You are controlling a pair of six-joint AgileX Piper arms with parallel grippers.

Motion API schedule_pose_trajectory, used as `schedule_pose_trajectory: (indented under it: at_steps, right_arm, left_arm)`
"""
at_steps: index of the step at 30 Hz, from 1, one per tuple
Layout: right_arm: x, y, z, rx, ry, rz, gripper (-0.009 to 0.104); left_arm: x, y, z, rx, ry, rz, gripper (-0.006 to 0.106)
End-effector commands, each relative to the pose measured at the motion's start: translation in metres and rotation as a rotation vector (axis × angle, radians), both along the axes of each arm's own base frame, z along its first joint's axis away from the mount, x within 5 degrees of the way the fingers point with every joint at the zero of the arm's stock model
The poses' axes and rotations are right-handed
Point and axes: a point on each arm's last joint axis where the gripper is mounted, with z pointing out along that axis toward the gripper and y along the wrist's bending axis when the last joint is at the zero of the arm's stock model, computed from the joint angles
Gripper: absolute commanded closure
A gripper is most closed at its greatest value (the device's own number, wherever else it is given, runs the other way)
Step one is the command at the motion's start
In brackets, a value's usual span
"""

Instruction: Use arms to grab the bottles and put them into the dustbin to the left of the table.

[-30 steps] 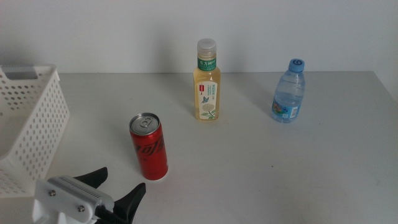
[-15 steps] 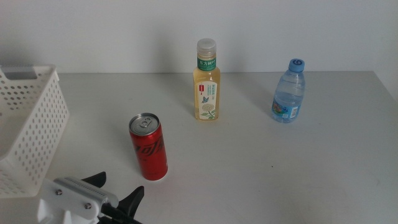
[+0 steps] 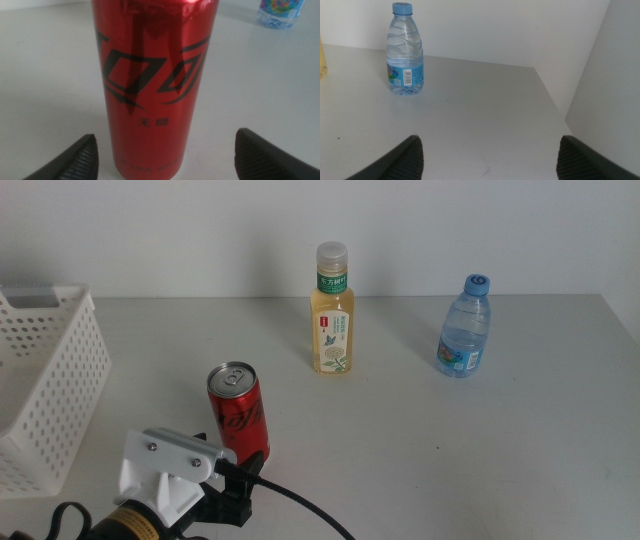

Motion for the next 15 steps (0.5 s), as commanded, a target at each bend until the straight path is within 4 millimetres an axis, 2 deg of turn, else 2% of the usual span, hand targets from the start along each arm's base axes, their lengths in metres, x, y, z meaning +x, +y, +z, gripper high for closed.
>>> schedule_pose_trajectory:
  at_steps: [1, 11, 15]
  right_arm:
    - [-0.002, -0.001, 0.011, -0.022, -0.102, -0.009, 0.026]
    - [-0.002, -0.001, 0.011, -0.022, -0.102, -0.009, 0.026]
    - [-0.002, -0.001, 0.011, -0.022, -0.102, -0.009, 0.026]
  left_arm:
    - [0.011, -0.005, 0.022, -0.112, -0.188, 0.015, 0.007]
    - [0.032, -0.009, 0.021, -0.119, -0.201, 0.070, 0.007]
    - [0.045, -0.009, 0.020, -0.117, -0.208, 0.037, 0.007]
